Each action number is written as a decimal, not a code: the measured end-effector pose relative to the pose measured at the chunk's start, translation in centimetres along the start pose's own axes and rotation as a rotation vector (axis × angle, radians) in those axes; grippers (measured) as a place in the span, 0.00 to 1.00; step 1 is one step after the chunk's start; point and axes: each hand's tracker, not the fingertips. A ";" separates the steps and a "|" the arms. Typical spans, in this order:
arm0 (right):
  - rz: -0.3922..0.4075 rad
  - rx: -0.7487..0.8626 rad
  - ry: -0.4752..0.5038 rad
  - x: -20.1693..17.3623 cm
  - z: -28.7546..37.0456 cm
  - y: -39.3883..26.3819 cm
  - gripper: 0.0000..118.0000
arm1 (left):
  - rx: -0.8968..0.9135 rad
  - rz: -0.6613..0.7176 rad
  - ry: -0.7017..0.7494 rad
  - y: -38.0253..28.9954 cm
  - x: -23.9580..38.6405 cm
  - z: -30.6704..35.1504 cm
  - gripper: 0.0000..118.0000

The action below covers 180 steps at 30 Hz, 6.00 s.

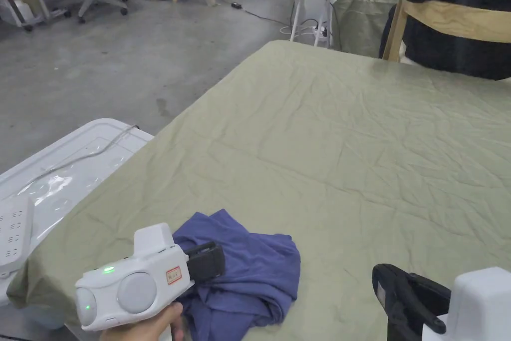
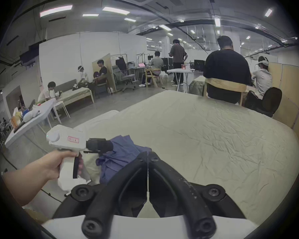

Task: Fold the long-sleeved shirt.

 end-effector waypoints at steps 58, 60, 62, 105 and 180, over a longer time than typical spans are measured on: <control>-0.455 0.130 -0.271 17.3 26.2 -12.8 0.03 | -0.201 -0.574 -0.584 -20.1 42.2 9.0 0.97; -0.427 0.130 -0.289 17.4 26.1 -12.3 0.03 | -0.134 -0.588 -0.586 -17.3 40.4 11.4 0.97; -0.415 0.132 -0.292 17.0 26.0 -12.1 0.03 | -0.063 -0.609 -0.575 -15.3 38.0 13.6 0.97; -0.636 -0.260 -0.397 28.6 13.7 -14.4 0.03 | -0.199 -0.756 -0.482 -11.9 45.4 -10.6 0.06; -0.238 0.045 -0.606 42.6 -6.4 26.9 0.08 | 0.330 -0.329 -0.478 26.5 46.0 -0.9 0.06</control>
